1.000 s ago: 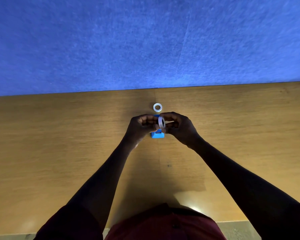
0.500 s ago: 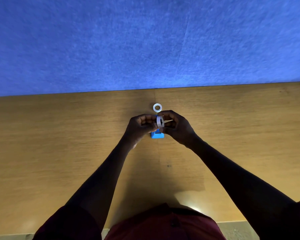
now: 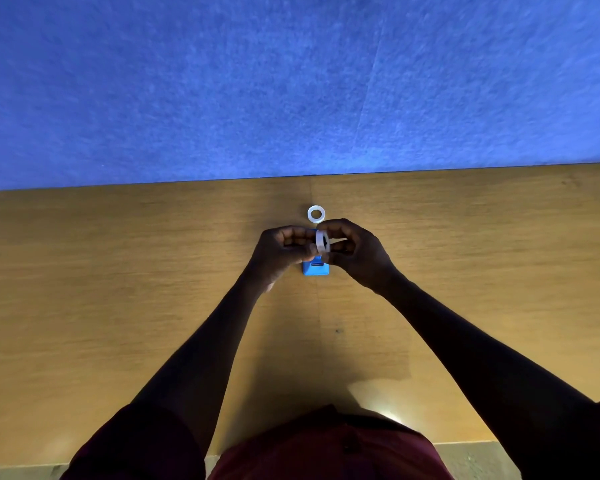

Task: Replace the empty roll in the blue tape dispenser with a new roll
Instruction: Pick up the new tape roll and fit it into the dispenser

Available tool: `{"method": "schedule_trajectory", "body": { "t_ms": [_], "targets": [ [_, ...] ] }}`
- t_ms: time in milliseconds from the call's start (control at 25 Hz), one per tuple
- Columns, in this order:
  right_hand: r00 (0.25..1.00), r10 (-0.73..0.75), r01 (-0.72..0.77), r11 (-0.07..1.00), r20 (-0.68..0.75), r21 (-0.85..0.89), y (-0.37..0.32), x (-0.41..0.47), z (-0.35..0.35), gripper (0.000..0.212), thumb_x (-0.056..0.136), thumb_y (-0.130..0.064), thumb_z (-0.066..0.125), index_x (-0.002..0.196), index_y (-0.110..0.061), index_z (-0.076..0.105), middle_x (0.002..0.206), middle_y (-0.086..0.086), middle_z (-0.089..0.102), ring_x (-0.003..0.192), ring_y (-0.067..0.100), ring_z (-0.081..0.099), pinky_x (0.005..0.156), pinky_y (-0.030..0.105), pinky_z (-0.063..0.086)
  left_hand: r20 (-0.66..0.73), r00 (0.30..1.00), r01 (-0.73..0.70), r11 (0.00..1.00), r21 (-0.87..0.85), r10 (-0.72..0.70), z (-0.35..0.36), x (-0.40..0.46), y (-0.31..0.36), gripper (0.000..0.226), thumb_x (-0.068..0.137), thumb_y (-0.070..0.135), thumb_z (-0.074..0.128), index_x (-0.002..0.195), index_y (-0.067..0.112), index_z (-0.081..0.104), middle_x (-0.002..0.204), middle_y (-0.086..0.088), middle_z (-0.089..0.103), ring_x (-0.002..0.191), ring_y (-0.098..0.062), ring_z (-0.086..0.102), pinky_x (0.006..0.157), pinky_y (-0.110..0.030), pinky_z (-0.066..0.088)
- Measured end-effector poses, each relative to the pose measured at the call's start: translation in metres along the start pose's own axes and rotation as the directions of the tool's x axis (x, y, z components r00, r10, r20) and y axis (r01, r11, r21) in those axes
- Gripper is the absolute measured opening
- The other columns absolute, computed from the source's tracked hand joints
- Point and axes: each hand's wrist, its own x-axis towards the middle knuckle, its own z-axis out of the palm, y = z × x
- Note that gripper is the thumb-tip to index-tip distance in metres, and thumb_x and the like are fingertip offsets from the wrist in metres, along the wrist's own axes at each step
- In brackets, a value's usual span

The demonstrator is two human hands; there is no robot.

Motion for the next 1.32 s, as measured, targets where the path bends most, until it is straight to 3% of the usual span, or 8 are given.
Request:
{"method": "schedule_trajectory", "body": {
  "t_ms": [160,320,560,760,1000,1120,1200,1320],
  "targets": [
    [1.000,-0.007,0.006,1.000,0.006,0.024,-0.001,0.001,-0.001,0.051,0.080,-0.003,0.080,0.124,-0.024,0.063,0.118,-0.006,0.069,0.107,0.008,0.069,0.084,0.027,0.060,0.010,1.000,0.000,1.000,-0.002,0.000,0.002,0.000,0.003,0.027,0.086,0.010,0.079,0.111,0.018,0.075,0.105,-0.005,0.079,0.096,-0.019,0.076,0.074,-0.024,0.059],
    [1.000,-0.020,0.020,1.000,0.009,0.004,-0.002,0.002,-0.001,0.050,0.079,-0.005,0.079,0.122,-0.027,0.065,0.114,-0.009,0.070,0.107,0.007,0.069,0.082,0.024,0.059,-0.026,1.000,-0.006,1.000,0.001,0.006,0.005,-0.003,0.004,0.027,0.083,0.009,0.080,0.101,0.030,0.079,0.102,-0.004,0.080,0.094,-0.017,0.076,0.076,-0.026,0.060],
    [1.000,0.001,-0.001,0.999,0.019,0.038,-0.001,0.003,0.003,0.049,0.081,-0.003,0.078,0.123,-0.023,0.064,0.118,-0.005,0.070,0.108,0.010,0.070,0.086,0.032,0.061,-0.050,0.999,0.012,1.000,0.018,-0.011,0.003,-0.002,0.006,0.025,0.081,0.010,0.083,0.097,0.028,0.080,0.098,-0.006,0.080,0.091,-0.020,0.077,0.077,-0.030,0.062],
    [1.000,0.021,-0.021,0.997,0.006,0.070,-0.001,0.006,0.003,0.050,0.082,-0.006,0.078,0.126,-0.024,0.061,0.120,-0.001,0.068,0.108,0.014,0.069,0.089,0.035,0.061,-0.028,0.999,0.017,0.998,0.065,-0.015,-0.001,-0.001,0.008,0.027,0.085,0.011,0.080,0.110,0.020,0.076,0.103,-0.004,0.080,0.098,-0.020,0.077,0.083,-0.033,0.063],
    [0.997,0.072,-0.067,0.986,-0.023,0.151,0.000,0.006,0.003,0.058,0.084,-0.008,0.077,0.135,-0.019,0.052,0.126,0.005,0.066,0.111,0.018,0.069,0.086,0.034,0.060,0.040,0.999,0.025,0.980,0.197,-0.033,-0.003,0.001,0.020,0.055,0.081,0.004,0.082,0.132,0.013,0.062,0.124,-0.003,0.073,0.112,-0.018,0.072,0.091,-0.033,0.061],
    [0.994,0.110,-0.104,0.975,-0.021,0.194,-0.003,0.007,0.001,0.053,0.083,-0.010,0.078,0.128,-0.027,0.054,0.123,-0.001,0.068,0.108,0.015,0.070,0.079,0.027,0.060,0.048,0.997,-0.079,0.892,0.446,0.064,-0.001,0.001,0.028,0.075,0.078,0.011,0.086,0.144,0.021,0.052,0.141,0.003,0.061,0.117,-0.012,0.066,0.087,-0.023,0.060],
    [0.992,0.125,-0.120,0.971,-0.010,0.207,-0.005,0.007,0.001,0.054,0.082,-0.010,0.079,0.126,-0.030,0.054,0.121,-0.002,0.068,0.107,0.013,0.070,0.076,0.025,0.059,0.091,0.979,-0.197,0.762,0.617,0.180,0.002,0.002,0.030,0.080,0.075,0.020,0.088,0.145,0.024,0.050,0.143,0.004,0.058,0.120,-0.010,0.062,0.090,-0.023,0.058],
    [0.991,0.135,-0.132,0.977,-0.005,0.170,-0.006,0.008,0.003,0.059,0.083,-0.009,0.077,0.135,-0.017,0.050,0.123,0.001,0.069,0.108,0.013,0.070,0.082,0.030,0.061,0.143,0.939,-0.300,0.541,0.786,0.314,0.008,0.005,0.027,0.077,0.076,0.029,0.087,0.143,0.021,0.050,0.139,0.003,0.061,0.120,-0.011,0.062,0.087,-0.020,0.055]
  ]
}}
